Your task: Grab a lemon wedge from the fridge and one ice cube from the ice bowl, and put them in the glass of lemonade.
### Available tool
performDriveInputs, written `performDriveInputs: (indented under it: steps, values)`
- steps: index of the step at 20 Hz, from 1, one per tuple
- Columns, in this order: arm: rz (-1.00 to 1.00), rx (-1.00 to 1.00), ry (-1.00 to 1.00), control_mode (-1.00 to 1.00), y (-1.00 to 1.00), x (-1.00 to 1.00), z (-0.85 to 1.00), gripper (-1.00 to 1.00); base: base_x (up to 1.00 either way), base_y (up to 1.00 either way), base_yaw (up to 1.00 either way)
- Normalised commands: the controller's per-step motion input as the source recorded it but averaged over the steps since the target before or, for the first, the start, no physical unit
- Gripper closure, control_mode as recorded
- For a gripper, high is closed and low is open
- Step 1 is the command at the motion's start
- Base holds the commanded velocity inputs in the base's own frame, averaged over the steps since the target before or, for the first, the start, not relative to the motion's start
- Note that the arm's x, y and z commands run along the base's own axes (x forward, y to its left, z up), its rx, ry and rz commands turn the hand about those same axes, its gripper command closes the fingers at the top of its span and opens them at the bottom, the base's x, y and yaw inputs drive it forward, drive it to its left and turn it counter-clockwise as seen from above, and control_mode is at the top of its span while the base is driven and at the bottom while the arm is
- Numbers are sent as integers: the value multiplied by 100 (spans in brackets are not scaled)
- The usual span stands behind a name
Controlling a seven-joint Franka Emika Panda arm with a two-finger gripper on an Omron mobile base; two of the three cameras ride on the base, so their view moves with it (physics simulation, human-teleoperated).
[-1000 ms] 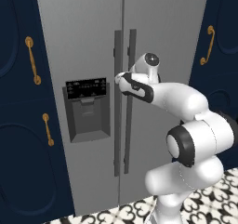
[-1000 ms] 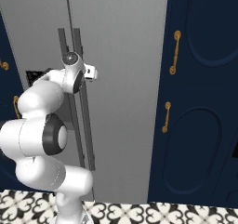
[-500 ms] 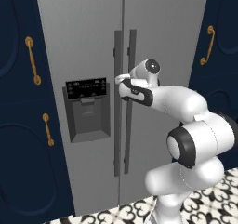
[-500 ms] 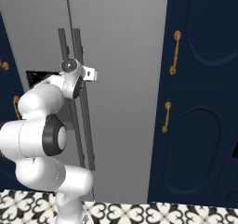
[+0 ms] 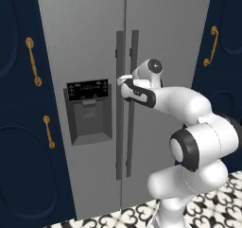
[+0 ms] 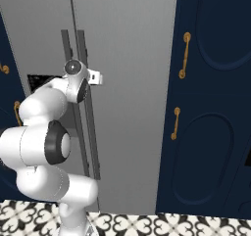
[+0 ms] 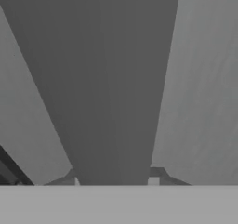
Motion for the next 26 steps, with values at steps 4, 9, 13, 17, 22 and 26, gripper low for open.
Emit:
performDriveInputs:
  steps: [4,9,13,17,22,26]
  values:
    - [0,-1,-7,-100,-24,5,-6,100,0,0,0]
    - [-4,0,-2,-100,-67,-2,-1,100,0,0,0]
    - [-6,0,0,-100,-72,-37,13,100,0,0,0]
    - [-11,0,0,-100,-87,-70,21,100,0,0,0]
    - [-13,6,0,-100,-99,-85,17,100,0,0,0]
    - [-10,8,2,-100,-100,-80,18,100,0,0,0]
